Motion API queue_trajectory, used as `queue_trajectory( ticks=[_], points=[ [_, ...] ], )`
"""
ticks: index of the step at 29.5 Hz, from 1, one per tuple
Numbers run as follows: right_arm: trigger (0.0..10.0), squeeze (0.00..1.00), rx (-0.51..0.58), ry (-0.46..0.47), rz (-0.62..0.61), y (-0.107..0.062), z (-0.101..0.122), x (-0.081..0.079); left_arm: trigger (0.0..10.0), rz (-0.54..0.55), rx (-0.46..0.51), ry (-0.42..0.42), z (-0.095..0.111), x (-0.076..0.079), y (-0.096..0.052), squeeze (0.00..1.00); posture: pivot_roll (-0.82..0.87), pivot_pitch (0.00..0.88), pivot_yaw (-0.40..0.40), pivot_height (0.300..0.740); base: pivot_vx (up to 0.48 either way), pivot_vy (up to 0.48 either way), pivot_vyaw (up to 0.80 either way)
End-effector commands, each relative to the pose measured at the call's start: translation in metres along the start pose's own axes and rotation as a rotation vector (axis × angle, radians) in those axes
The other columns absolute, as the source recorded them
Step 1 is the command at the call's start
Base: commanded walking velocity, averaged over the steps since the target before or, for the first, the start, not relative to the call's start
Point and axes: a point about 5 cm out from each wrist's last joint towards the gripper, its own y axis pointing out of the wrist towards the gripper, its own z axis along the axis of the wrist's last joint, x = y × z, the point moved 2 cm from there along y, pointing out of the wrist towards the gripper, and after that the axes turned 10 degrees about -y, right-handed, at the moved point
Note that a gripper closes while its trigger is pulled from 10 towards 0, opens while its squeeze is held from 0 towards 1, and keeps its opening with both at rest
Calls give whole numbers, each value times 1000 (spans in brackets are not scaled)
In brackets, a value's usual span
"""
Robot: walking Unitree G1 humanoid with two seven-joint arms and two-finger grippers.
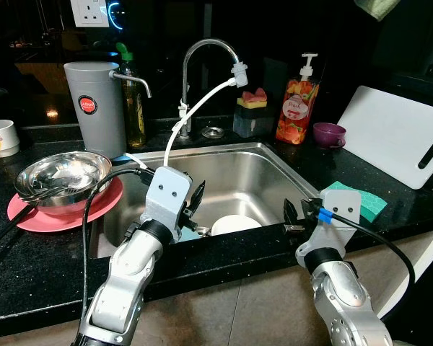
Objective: Kitchen organization
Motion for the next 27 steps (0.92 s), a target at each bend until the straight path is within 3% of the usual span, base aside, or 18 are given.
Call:
queue_trajectory(
  ticks=[1, 27],
  points=[
    [10000, 0, 1, -1, -3, 0, 0, -1, 10000, 1, -6, 1, -3, 1, 1, 0, 39, 40, -61, 740, 0, 0, 0],
    [10000, 0, 0, -1, -1, 1, 0, -1, 10000, 0, -8, -2, -3, 1, 1, 0, 36, 42, -62, 740, 0, 0, 0]
  ],
)
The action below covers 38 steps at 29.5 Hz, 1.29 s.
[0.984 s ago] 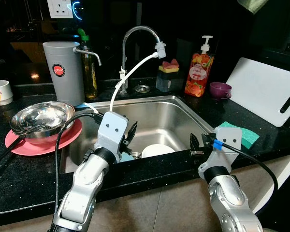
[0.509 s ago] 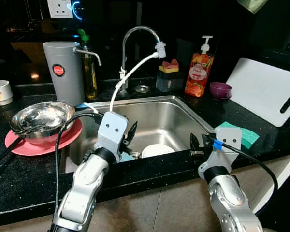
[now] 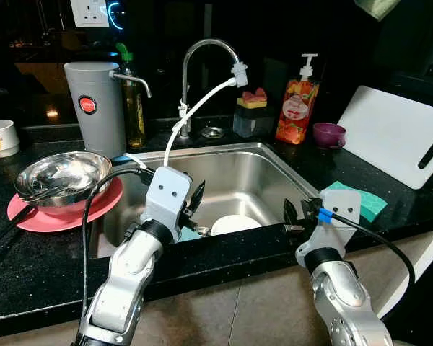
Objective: Kitchen organization
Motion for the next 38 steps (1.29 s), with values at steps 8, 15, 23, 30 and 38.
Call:
queue_trajectory(
  ticks=[8, 15, 23, 30, 38],
  points=[
    [10000, 0, 3, -1, -1, 1, 0, -1, 10000, -3, -6, 0, -3, 1, 1, 0, 37, 36, -61, 740, 0, 0, 0],
    [10000, 0, 5, -1, -1, 1, 0, -2, 10000, -4, -4, 1, -3, 1, 2, 0, 38, 31, -60, 740, 0, 0, 0],
    [10000, 0, 6, 0, 2, 2, 0, -2, 10000, -4, -4, 3, -3, 1, 1, 0, 42, 29, -60, 740, 0, 0, 0],
    [10000, 0, 7, 0, 3, 2, 0, -2, 10000, -4, -5, 5, -3, 1, 1, 0, 43, 28, -61, 740, 0, 0, 0],
    [10000, 0, 5, 1, 1, 2, 0, -2, 10000, -4, -6, 4, -3, 1, 1, 0, 41, 34, -60, 740, 0, 0, 0]
  ],
)
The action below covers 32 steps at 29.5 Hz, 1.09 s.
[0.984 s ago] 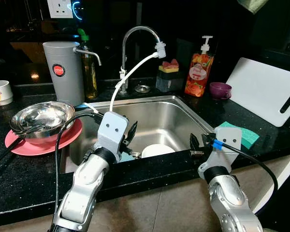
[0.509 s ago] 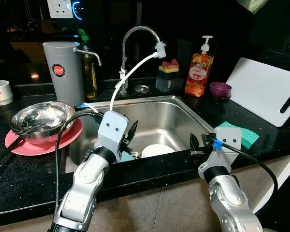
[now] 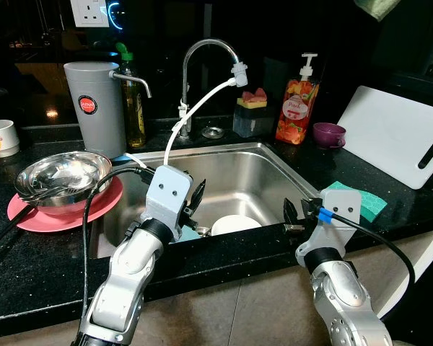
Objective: Kitchen organization
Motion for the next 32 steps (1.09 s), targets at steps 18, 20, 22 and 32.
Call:
queue_trajectory(
  ticks=[18, 20, 22, 32],
  points=[
    [10000, 0, -3, -1, -3, 1, -1, -1, 10000, 0, -15, -2, -4, 1, 0, 0, 40, 37, -61, 740, 0, 0, 0],
    [10000, 0, -3, -1, -4, 1, -1, -1, 10000, 0, -15, -2, -4, 1, 0, 0, 40, 37, -61, 740, 0, 0, 0],
    [10000, 0, -3, -1, -4, 1, -1, -1, 10000, 0, -16, -2, -4, 1, 0, 0, 40, 37, -61, 740, 0, 0, 0],
    [10000, 0, -2, -1, -3, 1, -1, -1, 10000, 1, -16, -2, -5, 1, 0, 0, 38, 38, -61, 740, 0, 0, 0]
  ],
)
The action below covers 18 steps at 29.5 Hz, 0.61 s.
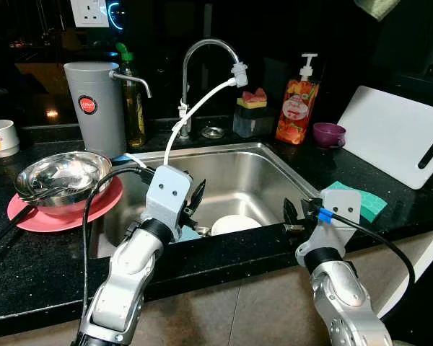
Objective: Kitchen organization
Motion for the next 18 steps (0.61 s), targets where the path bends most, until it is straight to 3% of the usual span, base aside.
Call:
queue_trajectory(
  ticks=[1, 18],
  points=[
    [10000, 0, -2, -1, -3, 1, -1, -1, 10000, 1, -16, -1, -5, 1, 0, 0, 38, 38, -61, 740, 0, 0, 0],
    [10000, 0, -2, -2, -4, 1, -1, 0, 10000, 1, -16, -4, -5, 1, 0, 0, 37, 37, -61, 740, 0, 0, 0]
  ],
)
